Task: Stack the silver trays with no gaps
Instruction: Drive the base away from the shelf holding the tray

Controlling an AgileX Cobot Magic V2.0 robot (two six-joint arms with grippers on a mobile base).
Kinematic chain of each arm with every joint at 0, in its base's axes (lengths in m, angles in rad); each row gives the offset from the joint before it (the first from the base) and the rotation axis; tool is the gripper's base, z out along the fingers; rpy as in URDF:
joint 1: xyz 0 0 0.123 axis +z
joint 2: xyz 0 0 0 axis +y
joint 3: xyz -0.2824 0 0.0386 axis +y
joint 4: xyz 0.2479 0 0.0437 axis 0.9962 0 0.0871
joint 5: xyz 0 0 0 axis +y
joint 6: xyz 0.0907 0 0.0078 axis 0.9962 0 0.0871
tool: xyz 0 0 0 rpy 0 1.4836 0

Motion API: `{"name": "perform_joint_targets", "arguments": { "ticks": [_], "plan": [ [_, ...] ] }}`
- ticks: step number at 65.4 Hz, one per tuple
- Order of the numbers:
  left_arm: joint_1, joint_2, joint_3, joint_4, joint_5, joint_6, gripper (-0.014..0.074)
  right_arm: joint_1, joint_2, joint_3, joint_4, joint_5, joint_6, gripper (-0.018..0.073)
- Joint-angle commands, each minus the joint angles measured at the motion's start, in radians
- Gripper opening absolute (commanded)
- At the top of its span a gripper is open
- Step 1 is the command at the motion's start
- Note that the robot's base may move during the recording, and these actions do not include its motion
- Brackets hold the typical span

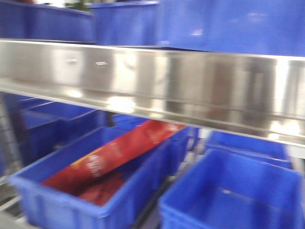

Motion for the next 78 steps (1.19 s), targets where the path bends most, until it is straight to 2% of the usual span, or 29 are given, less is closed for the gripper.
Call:
{"name": "perform_joint_targets", "arguments": {
  "ticks": [1,55,78],
  "plan": [
    [-0.001,-0.006,-0.004,0.015,-0.043,-0.006,-0.0016,0.001,-0.007,-0.003,-0.043,-0.058,-0.014,-0.0075],
    [-0.001,-0.006,-0.004,0.015,-0.043,-0.006,-0.0016,0.001,-0.007,-0.003,-0.043,-0.111,-0.014,-0.0075],
    [-0.001,-0.006,-0.004,0.015,-0.043,-0.006,-0.0016,0.001,-0.007,-0.003,-0.043,-0.294,-0.014,-0.0075]
  ]
}}
